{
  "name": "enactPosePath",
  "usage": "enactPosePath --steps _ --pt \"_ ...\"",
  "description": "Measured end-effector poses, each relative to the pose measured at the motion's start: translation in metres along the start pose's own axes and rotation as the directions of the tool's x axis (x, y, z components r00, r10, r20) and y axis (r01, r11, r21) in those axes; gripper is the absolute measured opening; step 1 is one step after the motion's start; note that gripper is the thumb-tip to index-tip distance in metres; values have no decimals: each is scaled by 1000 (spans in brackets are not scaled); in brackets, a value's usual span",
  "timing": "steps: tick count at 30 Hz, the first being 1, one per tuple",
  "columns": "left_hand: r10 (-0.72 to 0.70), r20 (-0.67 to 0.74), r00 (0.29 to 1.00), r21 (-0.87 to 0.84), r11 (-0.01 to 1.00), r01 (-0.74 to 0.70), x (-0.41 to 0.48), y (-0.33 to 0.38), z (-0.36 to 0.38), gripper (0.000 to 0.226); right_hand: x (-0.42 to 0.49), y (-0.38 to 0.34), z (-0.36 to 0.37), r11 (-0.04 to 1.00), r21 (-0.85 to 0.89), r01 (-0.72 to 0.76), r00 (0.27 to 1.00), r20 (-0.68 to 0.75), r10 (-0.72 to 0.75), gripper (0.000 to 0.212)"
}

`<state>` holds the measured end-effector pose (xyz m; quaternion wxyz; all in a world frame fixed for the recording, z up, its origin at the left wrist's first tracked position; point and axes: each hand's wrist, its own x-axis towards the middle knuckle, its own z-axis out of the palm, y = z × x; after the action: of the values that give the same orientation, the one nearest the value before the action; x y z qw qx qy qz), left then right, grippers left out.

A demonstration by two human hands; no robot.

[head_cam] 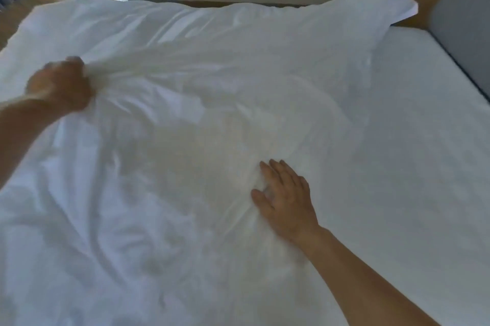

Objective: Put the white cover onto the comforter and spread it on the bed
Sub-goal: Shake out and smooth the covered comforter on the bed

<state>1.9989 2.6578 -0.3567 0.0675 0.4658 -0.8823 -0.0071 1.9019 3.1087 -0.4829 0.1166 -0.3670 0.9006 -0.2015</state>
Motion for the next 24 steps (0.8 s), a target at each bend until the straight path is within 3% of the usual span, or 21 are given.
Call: enactPosePath --steps 2,3,4,5,6,8,12,14,16,19,21,22,24 --pt "-97 28 995 7 995 96 64 -80 54 45 12 1 2 999 -4 33 999 23 -33 85" --pt "-148 113 983 31 989 145 64 -99 67 71 17 2 5 999 -9 51 998 38 -50 84" --pt "-192 100 976 10 981 192 45 -97 75 58 20 4 7 997 -19 71 996 62 -69 84" --pt "-198 133 971 -41 978 205 13 -77 78 72 22 6 10 995 -27 93 992 93 -90 84" --pt "-138 168 976 -39 988 147 -30 -48 72 65 24 8 11 993 -33 114 986 130 -109 85" --pt "90 307 948 -158 987 -42 -99 4 79 75 30 14 11 984 -62 165 969 196 -150 85" --pt "471 456 755 -201 881 -428 -190 58 103 120 47 26 5 948 -131 291 933 260 -250 84" --pt "557 521 647 -207 818 -537 -223 79 102 128 56 33 7 890 -230 394 906 260 -334 75" --pt "552 582 598 -162 799 -579 -246 88 105 132 63 38 13 813 -310 492 866 270 -421 54" --pt "506 563 653 -58 813 -580 -258 79 120 95 63 39 22 764 -388 515 852 330 -407 19" --pt "550 441 710 -1 791 -612 -264 66 135 47 58 35 25 768 -383 513 844 389 -369 21" --pt "561 407 721 18 784 -620 -268 62 139 30 55 32 23 796 -319 514 828 429 -362 36" --pt "565 386 730 -7 793 -610 -278 56 144 20 41 32 19 882 -97 461 773 532 -346 75"
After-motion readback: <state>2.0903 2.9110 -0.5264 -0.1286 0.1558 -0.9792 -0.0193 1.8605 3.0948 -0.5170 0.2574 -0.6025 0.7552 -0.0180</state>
